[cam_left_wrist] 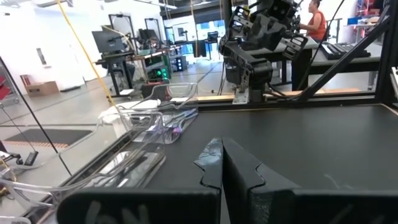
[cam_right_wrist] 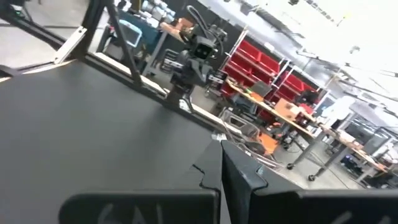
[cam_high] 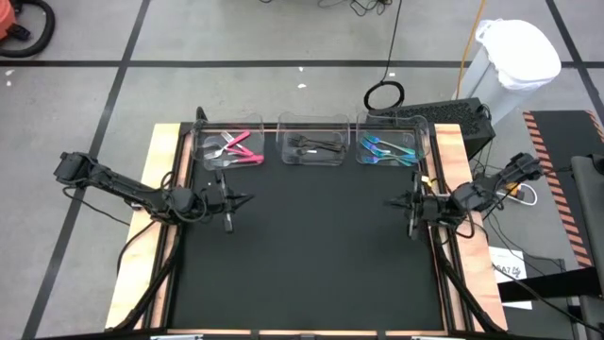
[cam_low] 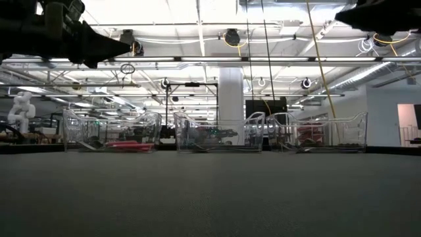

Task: Sort silverware by color (type)
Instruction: Return to Home Position

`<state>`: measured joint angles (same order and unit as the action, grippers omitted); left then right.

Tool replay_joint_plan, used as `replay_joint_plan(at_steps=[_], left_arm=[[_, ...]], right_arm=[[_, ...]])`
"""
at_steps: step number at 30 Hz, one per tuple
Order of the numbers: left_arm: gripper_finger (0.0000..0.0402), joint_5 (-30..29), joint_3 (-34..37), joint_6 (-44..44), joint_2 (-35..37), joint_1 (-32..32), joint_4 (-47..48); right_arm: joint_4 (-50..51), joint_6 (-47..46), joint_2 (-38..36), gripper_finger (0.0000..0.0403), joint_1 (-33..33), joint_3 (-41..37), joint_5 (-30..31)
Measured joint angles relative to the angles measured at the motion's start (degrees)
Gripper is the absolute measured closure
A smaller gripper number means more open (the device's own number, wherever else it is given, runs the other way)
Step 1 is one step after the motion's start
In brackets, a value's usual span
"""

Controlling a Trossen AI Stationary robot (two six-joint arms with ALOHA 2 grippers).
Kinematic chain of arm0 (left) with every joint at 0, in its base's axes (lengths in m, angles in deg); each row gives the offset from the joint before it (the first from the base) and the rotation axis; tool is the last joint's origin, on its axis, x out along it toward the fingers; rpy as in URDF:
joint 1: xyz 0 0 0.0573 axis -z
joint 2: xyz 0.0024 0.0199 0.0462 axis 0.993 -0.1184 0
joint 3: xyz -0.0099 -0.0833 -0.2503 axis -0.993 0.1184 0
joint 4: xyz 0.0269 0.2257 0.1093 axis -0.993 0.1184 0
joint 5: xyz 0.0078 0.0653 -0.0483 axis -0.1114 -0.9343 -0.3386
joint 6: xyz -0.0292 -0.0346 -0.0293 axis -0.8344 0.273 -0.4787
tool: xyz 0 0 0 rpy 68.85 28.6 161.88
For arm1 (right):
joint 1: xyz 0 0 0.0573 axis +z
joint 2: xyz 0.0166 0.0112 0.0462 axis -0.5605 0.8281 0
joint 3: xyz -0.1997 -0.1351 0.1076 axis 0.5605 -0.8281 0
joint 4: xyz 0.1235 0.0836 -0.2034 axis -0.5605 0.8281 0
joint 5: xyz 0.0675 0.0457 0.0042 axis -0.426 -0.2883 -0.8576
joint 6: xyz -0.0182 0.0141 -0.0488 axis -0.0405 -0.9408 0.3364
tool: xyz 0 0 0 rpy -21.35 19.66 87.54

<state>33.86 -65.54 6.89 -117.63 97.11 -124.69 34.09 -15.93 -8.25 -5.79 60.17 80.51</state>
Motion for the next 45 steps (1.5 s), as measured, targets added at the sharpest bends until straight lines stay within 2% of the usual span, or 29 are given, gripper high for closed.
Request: replay_joint_plan(at_steps=[6, 11, 16, 24, 28, 35, 45], left_arm=[[0.0398, 0.0, 0.0, 0.9, 0.0, 0.0, 0.0], [0.0398, 0.0, 0.0, 1.2, 0.0, 0.0, 0.1], [0.0398, 0.0, 0.0, 2.1, 0.0, -0.1, 0.1], [0.0398, 0.0, 0.0, 2.7, 0.0, -0.1, 0.3], [0.0398, 0.0, 0.0, 2.9, 0.0, -0.4, 1.1], [0.0398, 0.0, 0.0, 2.0, 0.0, -2.1, 1.5], [0.0398, 0.2, -0.1, 0.9, 0.0, -2.3, 4.9]], right_arm=[[-0.8, -2.2, 0.0, 0.0403, -2.6, -2.6, -7.3], [-1.8, -3.6, 0.0, 0.0403, -5.0, -3.4, -10.6], [-9.6, -4.8, 0.5, 0.0403, -8.1, -7.2, -16.8], [-17.7, -6.5, 2.9, 0.0403, -14.0, -12.6, -18.3], [-19.7, -8.0, 4.0, 0.0403, -17.0, -13.6, -22.3], [-18.8, -9.8, 5.5, 0.0403, -22.0, -13.7, -27.0], [-15.0, -10.2, 5.4, 0.0403, -29.9, -13.7, -27.9]])
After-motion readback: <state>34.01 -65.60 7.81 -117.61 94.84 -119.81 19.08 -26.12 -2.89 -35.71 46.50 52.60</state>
